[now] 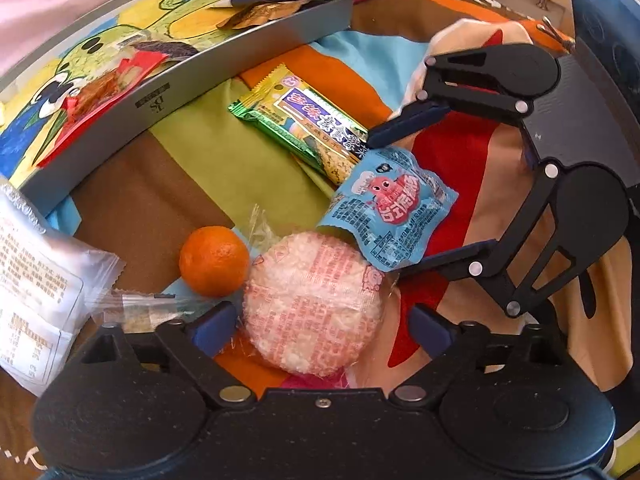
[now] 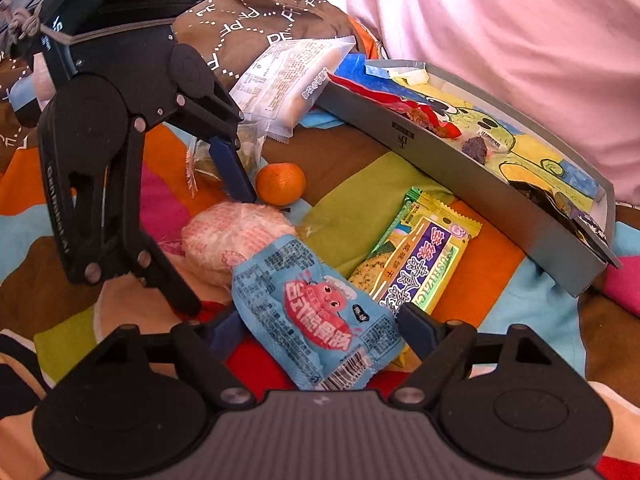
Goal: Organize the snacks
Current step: 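Lower the left gripper onto the pink cake while the right approaches the blue candy packet, then close the left gripper on the pink cake while the right grasps the blue candy packet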
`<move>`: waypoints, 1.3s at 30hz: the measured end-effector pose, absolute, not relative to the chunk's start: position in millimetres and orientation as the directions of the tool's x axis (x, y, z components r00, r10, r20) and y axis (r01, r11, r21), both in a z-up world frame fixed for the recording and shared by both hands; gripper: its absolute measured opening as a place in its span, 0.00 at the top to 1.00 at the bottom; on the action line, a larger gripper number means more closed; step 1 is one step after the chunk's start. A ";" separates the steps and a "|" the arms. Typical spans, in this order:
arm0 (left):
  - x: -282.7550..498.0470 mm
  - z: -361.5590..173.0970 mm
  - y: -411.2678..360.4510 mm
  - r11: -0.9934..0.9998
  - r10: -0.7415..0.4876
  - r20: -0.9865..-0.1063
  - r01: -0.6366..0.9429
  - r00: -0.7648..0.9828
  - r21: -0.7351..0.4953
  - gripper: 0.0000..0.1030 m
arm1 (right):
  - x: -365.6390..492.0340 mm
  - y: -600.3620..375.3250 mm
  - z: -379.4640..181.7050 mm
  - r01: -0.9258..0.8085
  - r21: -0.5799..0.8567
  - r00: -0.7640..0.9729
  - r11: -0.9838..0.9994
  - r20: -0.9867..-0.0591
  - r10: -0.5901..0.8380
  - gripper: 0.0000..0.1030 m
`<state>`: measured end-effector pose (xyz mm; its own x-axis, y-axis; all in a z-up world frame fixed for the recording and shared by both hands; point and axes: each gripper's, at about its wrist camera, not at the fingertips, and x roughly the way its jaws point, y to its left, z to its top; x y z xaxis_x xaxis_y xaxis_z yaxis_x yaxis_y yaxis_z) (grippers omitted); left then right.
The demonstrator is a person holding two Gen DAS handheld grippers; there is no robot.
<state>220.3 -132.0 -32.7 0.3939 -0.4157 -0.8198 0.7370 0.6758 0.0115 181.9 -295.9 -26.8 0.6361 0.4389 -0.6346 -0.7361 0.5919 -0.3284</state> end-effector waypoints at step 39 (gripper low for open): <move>133.8 -26.4 -71.2 0.889 -0.324 -0.852 0.439 0.411 -0.126 0.25 | 140.9 -283.1 -18.6 -0.634 -0.161 0.610 0.756 -0.705 0.361 0.13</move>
